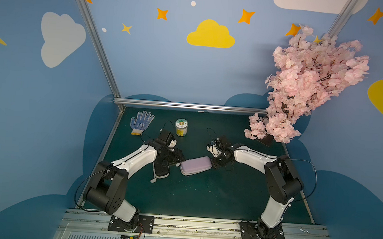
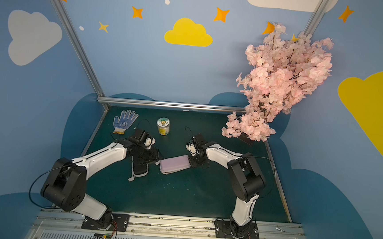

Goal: Put umbrellas into zippered umbrella sleeves
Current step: Adjust the umbrella sleeve.

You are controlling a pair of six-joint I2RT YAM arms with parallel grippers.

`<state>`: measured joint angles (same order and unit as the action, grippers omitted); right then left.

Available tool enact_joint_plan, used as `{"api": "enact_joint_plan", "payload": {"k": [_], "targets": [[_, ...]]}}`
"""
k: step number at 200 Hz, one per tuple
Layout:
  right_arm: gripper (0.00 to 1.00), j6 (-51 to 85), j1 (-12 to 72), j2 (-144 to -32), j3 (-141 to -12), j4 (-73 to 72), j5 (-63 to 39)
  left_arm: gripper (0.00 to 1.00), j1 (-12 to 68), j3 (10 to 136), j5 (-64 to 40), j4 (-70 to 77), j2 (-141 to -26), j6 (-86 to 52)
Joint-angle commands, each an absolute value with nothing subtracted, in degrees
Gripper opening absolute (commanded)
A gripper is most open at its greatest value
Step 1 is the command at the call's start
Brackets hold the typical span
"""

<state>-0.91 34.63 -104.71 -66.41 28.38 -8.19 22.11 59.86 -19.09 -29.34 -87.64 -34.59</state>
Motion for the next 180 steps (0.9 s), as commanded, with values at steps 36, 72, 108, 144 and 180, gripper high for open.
{"api": "enact_joint_plan", "payload": {"k": [36,72,108,144,180], "targets": [[0.0,-2.4,34.8,-104.4,-67.1,27.8,-6.9,0.36,30.6,67.8,-29.1,-21.7,-97.5,-37.7],[0.0,-0.8,34.7,-102.3,-65.0,24.5,-8.2,0.26,32.0,65.4,-37.8,-2.7,-104.4,-50.1],[0.0,-0.6,34.8,-103.0,-65.2,24.0,-9.0,0.21,34.6,65.3,-38.2,2.5,-109.5,-53.5],[0.0,-0.2,34.7,-102.7,-64.1,23.3,-9.0,0.11,32.7,60.8,-36.2,6.1,-114.7,-54.7],[0.0,0.4,34.9,-101.3,-62.4,23.3,-7.8,0.07,29.0,56.9,-34.5,9.8,-117.1,-54.9]]}}
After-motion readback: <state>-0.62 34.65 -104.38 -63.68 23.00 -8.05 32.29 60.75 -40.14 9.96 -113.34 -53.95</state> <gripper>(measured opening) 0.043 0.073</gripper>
